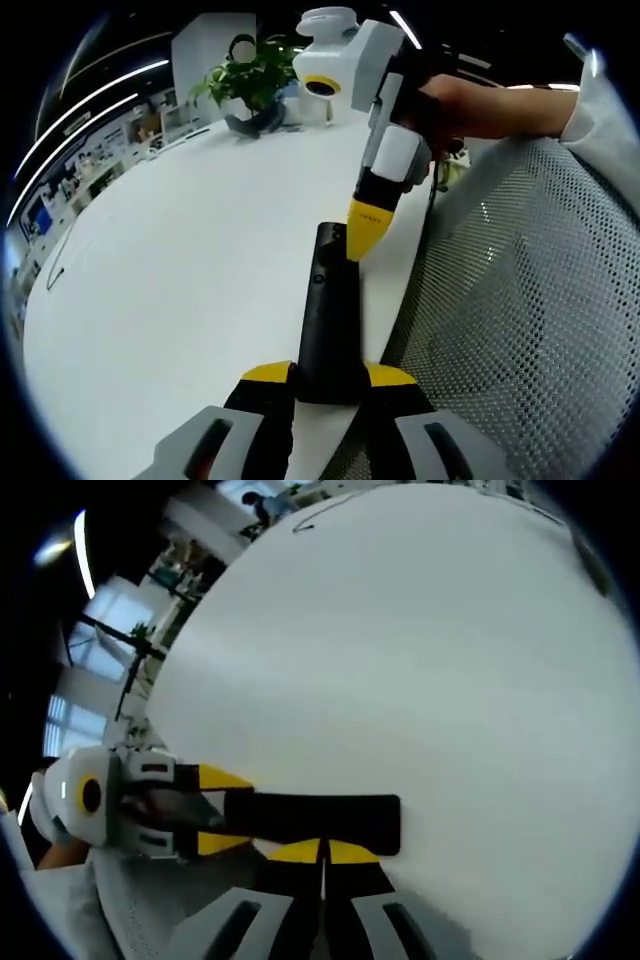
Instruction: Press the specified remote control buttons in sequence, fully releasing each button before pressing the next.
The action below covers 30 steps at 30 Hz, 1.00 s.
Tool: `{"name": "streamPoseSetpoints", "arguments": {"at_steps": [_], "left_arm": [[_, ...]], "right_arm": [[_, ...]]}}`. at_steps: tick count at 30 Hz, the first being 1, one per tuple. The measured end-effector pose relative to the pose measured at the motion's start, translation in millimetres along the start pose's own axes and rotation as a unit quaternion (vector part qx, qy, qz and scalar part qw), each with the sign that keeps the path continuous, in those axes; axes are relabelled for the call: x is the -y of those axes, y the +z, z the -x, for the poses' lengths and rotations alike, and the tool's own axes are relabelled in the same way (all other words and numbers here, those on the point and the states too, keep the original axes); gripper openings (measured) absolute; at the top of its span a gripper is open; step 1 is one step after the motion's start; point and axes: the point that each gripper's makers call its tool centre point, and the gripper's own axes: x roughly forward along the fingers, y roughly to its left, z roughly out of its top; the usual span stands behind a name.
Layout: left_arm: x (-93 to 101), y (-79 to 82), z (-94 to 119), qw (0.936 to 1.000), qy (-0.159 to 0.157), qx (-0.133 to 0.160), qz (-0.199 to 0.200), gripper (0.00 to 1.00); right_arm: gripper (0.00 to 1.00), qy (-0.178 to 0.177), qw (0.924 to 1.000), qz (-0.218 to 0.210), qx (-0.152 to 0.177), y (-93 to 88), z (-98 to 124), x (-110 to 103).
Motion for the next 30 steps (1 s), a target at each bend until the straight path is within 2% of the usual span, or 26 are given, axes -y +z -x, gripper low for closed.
{"name": "streamPoseSetpoints", "arguments": {"at_steps": [30], "left_arm": [[-0.2, 0.4, 0.3, 1.0, 0.0, 0.001, -0.004, 0.25]], "right_arm": [[0.0, 0.012, 0.9997, -0.024, -0.001, 1.2, 0.6, -0.7]]}}
